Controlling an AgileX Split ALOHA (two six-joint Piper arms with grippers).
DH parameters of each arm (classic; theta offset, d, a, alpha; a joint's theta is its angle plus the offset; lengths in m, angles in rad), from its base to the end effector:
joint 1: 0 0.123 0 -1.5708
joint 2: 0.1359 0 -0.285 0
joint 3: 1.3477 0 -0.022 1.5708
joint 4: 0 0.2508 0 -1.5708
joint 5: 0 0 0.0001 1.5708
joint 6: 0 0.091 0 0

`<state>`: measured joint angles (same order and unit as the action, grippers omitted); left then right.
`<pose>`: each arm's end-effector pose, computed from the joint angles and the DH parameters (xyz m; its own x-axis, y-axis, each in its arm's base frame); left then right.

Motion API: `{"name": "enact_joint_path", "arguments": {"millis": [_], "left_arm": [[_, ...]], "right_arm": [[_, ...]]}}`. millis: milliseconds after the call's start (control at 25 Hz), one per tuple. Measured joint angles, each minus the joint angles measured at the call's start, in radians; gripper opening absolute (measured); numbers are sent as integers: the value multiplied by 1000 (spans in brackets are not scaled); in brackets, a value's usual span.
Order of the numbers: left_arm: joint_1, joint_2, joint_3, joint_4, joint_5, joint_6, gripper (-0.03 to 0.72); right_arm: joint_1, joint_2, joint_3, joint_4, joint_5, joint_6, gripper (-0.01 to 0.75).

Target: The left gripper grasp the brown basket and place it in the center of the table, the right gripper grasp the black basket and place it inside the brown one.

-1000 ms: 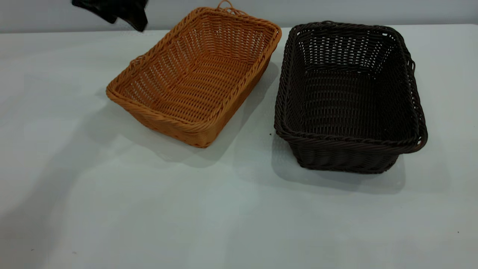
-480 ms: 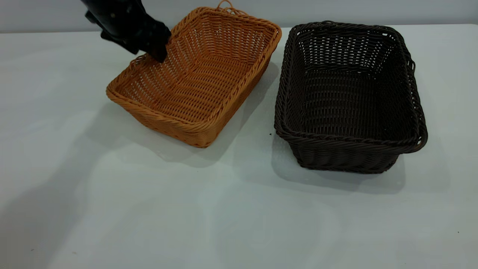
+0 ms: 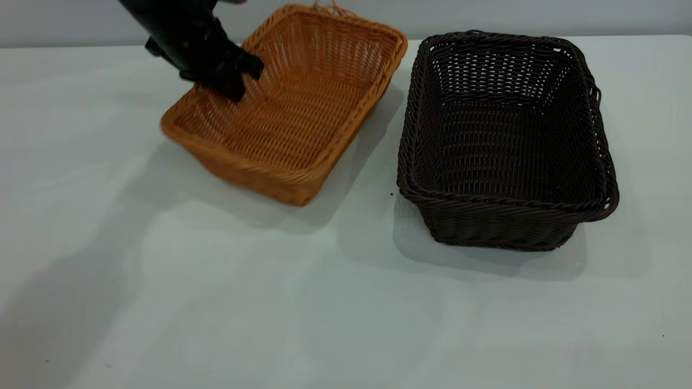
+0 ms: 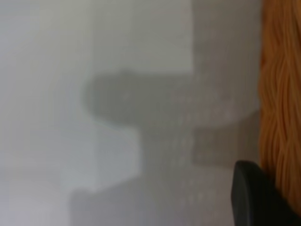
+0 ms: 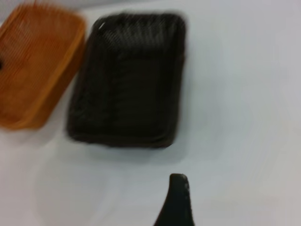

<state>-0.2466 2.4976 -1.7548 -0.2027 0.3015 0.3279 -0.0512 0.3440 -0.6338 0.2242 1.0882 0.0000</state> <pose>0.4970 -0.1307 0.0522 -0.7454 0.3253 -0.5819 0.3804 0.9243 0.0294 0.0413 0.0158 0.3098 -0.6509 0.1367 -0.7468 -0.0318 0.9779 0.2067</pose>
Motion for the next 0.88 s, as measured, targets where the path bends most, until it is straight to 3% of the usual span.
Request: {"name": "enact_joint_path", "arguments": {"millis": [360,880], "left_arm": [[17,-82,-131,23,225,33,78],[46,-204,-141,24,231,57,76]], "right_arm": [[0,536,-17,318,-112,-77,500],[0,1191,-24,712,-182,-57,498]]}}
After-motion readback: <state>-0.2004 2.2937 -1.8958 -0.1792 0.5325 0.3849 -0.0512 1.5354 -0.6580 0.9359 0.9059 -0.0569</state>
